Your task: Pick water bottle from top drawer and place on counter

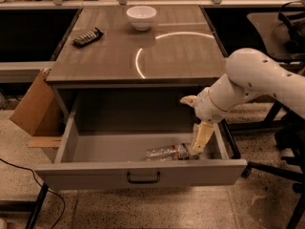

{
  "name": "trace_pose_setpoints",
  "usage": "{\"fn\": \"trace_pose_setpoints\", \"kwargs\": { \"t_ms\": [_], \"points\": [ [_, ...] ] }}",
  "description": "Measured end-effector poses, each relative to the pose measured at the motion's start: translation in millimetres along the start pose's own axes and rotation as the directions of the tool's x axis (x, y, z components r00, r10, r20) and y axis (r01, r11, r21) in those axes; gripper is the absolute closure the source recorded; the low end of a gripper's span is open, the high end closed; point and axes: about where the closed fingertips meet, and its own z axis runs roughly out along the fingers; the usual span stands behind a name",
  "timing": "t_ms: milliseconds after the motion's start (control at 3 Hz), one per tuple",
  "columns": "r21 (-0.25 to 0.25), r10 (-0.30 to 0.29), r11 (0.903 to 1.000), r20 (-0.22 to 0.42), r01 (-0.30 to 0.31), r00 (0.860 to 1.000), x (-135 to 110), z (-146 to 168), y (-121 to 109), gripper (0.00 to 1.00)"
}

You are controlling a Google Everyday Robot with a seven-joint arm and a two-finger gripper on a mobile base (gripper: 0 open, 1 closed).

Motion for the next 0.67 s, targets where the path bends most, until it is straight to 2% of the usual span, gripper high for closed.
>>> {"fn": "trace_pose_setpoints", "kwargs": {
  "t_ms": [667],
  "points": [
    [0.014,-0.053,0.9985,-0.011,0.053,0.999,3.4,28.3,-17.9,0.0]
  ]
}}
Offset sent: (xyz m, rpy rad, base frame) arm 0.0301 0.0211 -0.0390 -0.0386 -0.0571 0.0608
